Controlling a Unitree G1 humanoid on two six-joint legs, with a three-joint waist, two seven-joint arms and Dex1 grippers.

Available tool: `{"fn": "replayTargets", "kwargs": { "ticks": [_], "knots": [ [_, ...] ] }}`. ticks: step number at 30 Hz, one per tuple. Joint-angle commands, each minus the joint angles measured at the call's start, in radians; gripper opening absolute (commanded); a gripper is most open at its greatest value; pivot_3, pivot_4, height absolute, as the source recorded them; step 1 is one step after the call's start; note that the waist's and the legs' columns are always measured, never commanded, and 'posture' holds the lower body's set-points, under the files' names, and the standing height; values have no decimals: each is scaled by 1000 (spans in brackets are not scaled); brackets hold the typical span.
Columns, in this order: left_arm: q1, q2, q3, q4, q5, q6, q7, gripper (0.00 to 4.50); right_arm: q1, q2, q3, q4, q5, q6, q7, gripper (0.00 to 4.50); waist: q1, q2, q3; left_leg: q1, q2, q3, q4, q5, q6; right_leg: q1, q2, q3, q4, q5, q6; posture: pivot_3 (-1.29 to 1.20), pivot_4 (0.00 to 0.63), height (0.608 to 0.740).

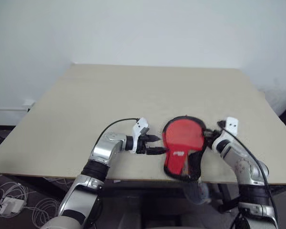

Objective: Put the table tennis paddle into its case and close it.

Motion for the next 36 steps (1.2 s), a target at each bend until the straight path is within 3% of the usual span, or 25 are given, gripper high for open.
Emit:
{"fn": "replayTargets", "kwargs": {
  "ticks": [1, 16, 26, 29, 36],
  "knots": [
    [-6, 3, 3, -48, -17, 6, 2, 4231, -72, -5, -109, 42, -17, -119, -92, 63, -1, 0, 0, -1, 0, 0, 0, 0, 0, 0, 0, 0, 0, 0, 0, 0, 0, 728],
    [-28, -4, 14, -30, -16, -2, 13, 4231, -170, -36, -220, 359, -88, -322, -267, 63, -2, 7, -1, 0, 0, 1, 0, 1, 0, -2, 1, 2, 1, 0, 0, 0, 0, 728],
    [-30, 5, 10, -19, -13, -26, -3, 4231, -163, -39, -227, 417, -73, -258, -311, 63, -2, 8, -1, 0, 0, 0, 0, 1, 0, 0, 1, 2, 1, 0, 0, 0, 0, 728],
    [-29, 13, 10, -21, -13, -23, -9, 4231, -149, -39, -212, 396, -88, -271, -319, 738, -3, 8, -1, 1, -1, 0, 0, 1, 0, 1, 1, 2, 1, 0, 0, 0, 0, 728],
    [-35, 33, 14, -18, -15, -19, -22, 4231, -117, -15, -209, 302, -85, -332, -317, 3248, -3, 9, -1, 1, 0, 0, 0, 1, 0, 0, 1, 2, 1, 0, 0, 0, 0, 728]
  ]
}}
